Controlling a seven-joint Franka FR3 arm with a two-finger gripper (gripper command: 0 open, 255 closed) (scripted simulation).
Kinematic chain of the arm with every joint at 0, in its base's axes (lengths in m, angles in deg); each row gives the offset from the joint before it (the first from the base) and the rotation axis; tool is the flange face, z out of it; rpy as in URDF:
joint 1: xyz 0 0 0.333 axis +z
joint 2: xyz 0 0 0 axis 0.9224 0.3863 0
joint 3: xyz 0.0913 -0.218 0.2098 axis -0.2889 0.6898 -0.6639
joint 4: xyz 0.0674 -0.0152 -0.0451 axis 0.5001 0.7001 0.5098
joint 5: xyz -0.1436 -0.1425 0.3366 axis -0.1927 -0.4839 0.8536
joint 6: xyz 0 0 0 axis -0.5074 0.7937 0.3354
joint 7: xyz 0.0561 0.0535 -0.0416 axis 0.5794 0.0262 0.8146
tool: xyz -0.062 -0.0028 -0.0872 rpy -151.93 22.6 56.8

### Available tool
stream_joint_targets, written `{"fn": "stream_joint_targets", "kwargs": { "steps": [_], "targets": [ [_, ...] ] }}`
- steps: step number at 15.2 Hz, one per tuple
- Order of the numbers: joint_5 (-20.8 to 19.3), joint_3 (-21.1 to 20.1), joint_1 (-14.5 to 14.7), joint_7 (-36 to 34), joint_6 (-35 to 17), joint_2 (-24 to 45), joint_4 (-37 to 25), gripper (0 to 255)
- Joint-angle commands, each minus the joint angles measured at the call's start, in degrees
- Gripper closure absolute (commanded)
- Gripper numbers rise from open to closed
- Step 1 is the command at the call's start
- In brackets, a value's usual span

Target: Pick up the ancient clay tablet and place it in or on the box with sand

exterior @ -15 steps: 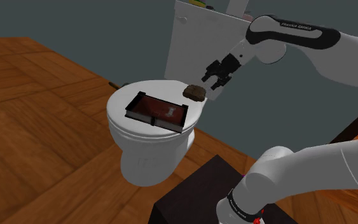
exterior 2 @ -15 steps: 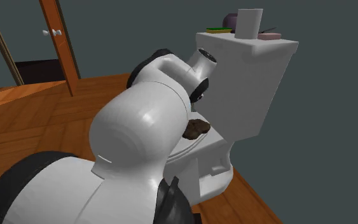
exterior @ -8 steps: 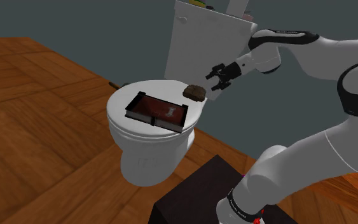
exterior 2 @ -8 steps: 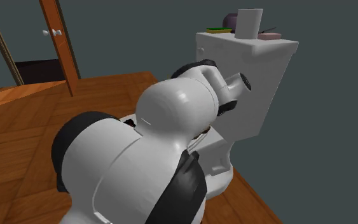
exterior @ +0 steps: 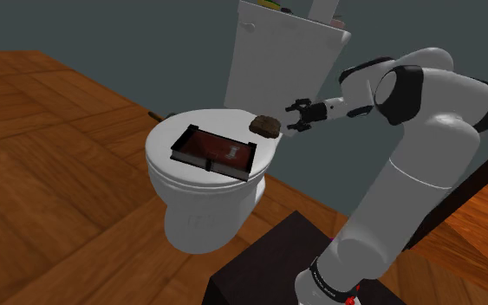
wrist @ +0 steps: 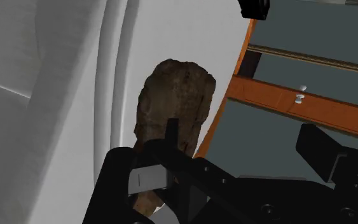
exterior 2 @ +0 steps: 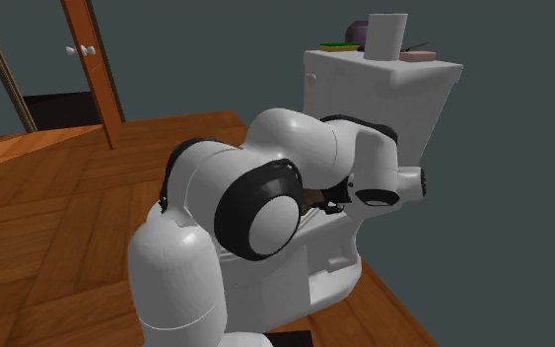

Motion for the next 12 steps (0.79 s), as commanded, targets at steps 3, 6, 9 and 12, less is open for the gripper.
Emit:
{"fn": "stream_joint_targets", "kwargs": {
  "steps": [3,6,9,12],
  "targets": [
    [16.14,-1.67,-9.31,4.86,13.03,16.25,-4.53,0],
    [25.05,-6.51,-17.18,5.32,19.25,25.13,-7.82,0],
    [30.61,-10.09,-21.95,4.9,22.39,30.52,-10.16,0],
    [31.36,-10.56,-20.49,4.8,20.86,30.03,-9.43,0]
  ]
}}
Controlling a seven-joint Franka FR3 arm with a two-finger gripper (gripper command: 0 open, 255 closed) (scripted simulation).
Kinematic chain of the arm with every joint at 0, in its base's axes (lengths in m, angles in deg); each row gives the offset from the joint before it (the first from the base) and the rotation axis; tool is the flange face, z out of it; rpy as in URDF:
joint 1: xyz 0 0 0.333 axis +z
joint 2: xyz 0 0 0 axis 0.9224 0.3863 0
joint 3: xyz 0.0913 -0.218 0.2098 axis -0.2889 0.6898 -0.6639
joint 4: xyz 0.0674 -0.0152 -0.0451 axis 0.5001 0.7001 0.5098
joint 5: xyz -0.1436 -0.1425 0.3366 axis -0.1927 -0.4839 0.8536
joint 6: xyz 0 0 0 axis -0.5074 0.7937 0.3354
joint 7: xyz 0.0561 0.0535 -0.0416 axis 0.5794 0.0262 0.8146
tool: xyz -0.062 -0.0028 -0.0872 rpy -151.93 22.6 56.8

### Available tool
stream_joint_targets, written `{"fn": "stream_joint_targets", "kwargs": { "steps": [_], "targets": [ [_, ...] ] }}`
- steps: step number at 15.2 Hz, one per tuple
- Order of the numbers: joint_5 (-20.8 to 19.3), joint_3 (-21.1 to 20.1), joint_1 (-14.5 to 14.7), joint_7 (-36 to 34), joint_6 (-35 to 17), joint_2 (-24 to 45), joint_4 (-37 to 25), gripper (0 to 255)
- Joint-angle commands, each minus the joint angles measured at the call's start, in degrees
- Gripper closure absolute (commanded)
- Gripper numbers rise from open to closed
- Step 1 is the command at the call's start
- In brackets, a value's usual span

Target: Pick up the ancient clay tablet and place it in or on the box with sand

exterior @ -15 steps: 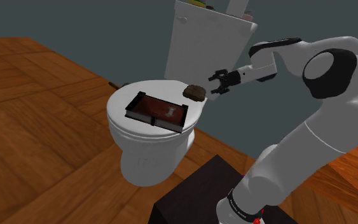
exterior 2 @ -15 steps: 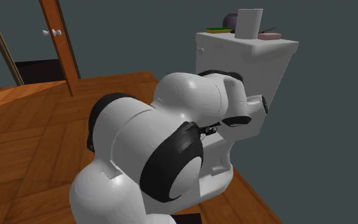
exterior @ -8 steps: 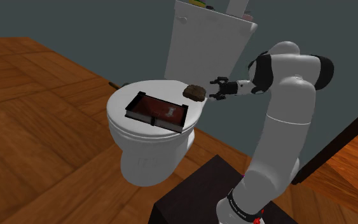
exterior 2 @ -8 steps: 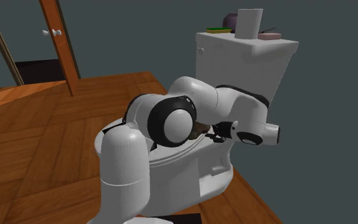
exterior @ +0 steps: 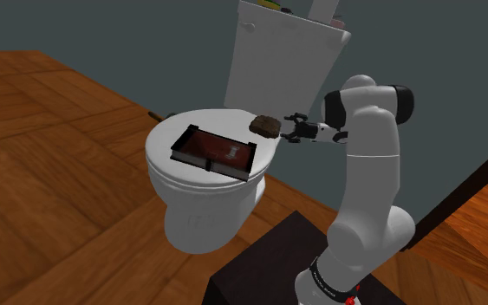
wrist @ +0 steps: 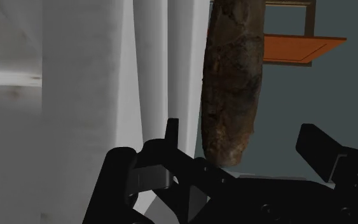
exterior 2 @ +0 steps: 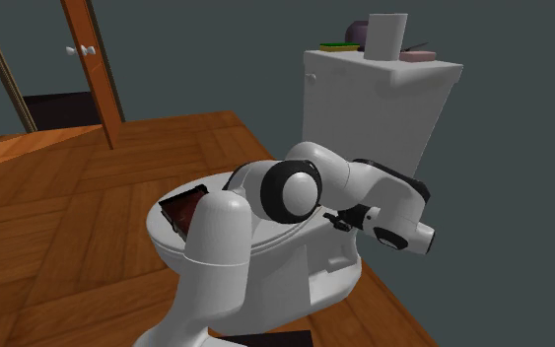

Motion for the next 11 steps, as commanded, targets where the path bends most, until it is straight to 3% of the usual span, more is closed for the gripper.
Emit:
{"fn": "stream_joint_targets", "kwargs": {
  "steps": [1,4,11],
  "targets": [
    [0.64,-0.39,0.68,-0.01,-0.75,-0.1,0.37,0],
    [1.63,-1.0,2.34,-0.15,-2.54,-0.55,1.05,0],
    [1.63,-1.0,2.34,-0.15,-2.54,-0.55,1.05,0]
  ]
}}
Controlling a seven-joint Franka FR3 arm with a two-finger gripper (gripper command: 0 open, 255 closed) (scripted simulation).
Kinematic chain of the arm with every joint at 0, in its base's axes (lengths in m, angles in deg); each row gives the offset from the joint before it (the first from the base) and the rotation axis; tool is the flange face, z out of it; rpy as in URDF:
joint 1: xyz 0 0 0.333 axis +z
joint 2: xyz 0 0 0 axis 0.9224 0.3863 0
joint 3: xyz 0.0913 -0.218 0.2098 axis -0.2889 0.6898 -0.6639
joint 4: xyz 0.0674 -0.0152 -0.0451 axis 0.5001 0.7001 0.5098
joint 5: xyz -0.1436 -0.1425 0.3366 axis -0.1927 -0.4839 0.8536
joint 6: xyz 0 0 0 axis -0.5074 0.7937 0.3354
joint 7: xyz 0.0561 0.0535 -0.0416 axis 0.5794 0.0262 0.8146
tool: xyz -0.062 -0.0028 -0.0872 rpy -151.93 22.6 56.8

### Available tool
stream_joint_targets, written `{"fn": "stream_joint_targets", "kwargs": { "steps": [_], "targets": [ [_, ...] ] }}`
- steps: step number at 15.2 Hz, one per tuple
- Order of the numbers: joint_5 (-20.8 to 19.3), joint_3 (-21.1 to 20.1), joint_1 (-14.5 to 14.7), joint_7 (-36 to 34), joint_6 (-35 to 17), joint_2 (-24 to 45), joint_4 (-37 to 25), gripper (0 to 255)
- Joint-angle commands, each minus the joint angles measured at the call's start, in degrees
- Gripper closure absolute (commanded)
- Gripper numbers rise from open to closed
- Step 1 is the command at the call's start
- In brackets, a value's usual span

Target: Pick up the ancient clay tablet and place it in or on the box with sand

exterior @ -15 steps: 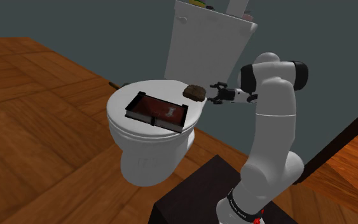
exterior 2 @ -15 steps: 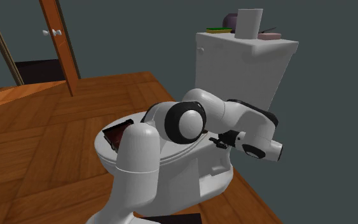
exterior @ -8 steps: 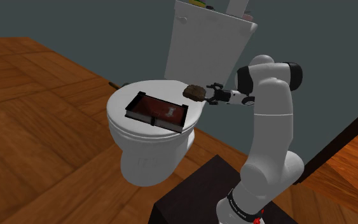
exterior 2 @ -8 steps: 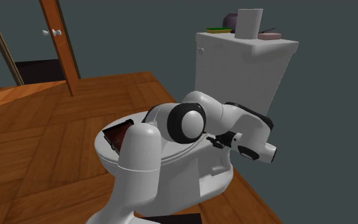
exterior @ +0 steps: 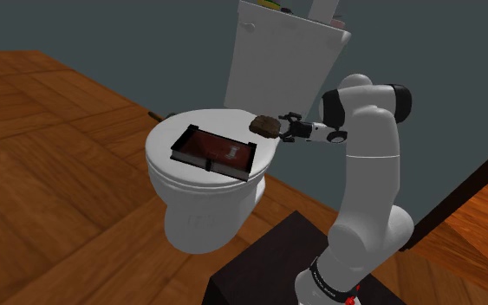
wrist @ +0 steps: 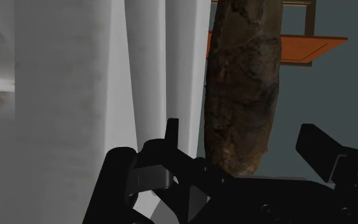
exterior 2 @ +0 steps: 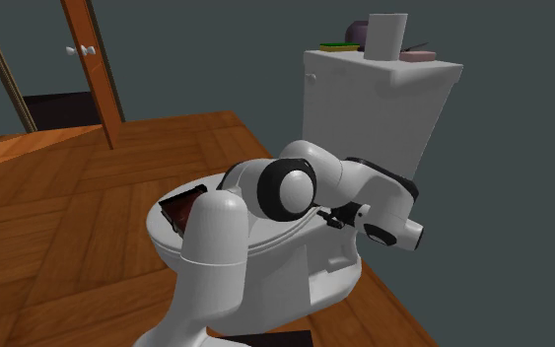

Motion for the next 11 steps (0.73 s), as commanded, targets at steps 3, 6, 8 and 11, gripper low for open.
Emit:
{"fn": "stream_joint_targets", "kwargs": {
  "steps": [3,6,8,11],
  "targets": [
    [0.0,0.0,0.0,0.0,0.0,0.0,0.0,255],
    [0.03,-0.02,-0.01,0.01,-0.01,0.04,-0.02,255],
    [0.0,0.0,0.0,0.02,0.0,0.01,0.01,255],
    [0.0,0.0,0.0,0.0,-0.01,0.0,0.0,255]
  ]
}}
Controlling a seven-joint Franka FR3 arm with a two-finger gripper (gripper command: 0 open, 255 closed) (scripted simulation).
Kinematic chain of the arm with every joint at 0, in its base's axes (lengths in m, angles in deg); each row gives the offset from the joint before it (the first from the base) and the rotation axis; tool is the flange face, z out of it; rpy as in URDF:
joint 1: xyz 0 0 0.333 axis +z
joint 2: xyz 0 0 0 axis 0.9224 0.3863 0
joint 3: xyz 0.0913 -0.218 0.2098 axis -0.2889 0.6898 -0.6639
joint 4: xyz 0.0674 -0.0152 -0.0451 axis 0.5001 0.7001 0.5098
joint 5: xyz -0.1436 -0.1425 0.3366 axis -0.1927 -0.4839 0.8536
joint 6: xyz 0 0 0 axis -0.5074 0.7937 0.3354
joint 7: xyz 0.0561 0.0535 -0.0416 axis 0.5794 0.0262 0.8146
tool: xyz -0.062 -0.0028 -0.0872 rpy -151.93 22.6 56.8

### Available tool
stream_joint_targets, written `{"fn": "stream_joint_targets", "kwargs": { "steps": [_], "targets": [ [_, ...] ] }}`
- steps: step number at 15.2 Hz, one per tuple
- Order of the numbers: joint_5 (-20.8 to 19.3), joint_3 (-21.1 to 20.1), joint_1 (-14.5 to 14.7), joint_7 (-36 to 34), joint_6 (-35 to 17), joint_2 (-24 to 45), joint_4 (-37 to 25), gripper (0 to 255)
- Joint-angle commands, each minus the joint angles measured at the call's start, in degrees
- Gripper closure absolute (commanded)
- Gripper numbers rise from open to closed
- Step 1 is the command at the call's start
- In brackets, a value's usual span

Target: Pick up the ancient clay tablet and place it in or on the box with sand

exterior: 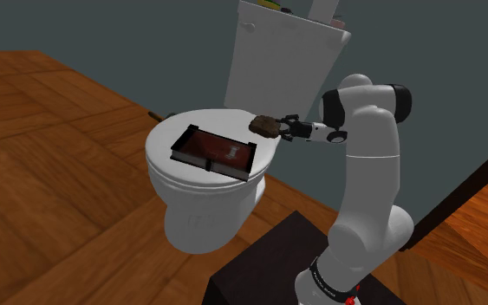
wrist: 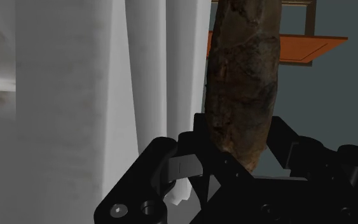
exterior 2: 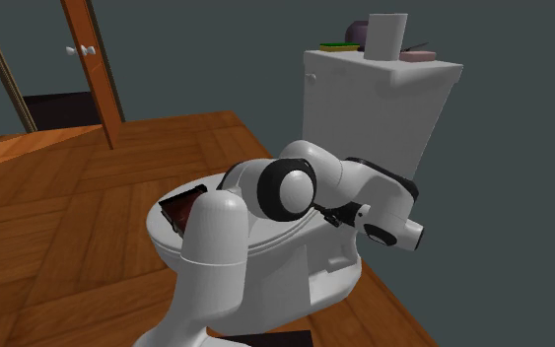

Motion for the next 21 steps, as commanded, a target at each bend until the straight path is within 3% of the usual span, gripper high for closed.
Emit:
{"fn": "stream_joint_targets", "kwargs": {
  "steps": [1,21],
  "targets": [
    [-0.19,0.21,0.22,-0.47,-0.09,-0.6,0.03,255],
    [-3.89,4.0,3.96,-10.53,-2.57,-11.2,-1.43,255]
  ]
}}
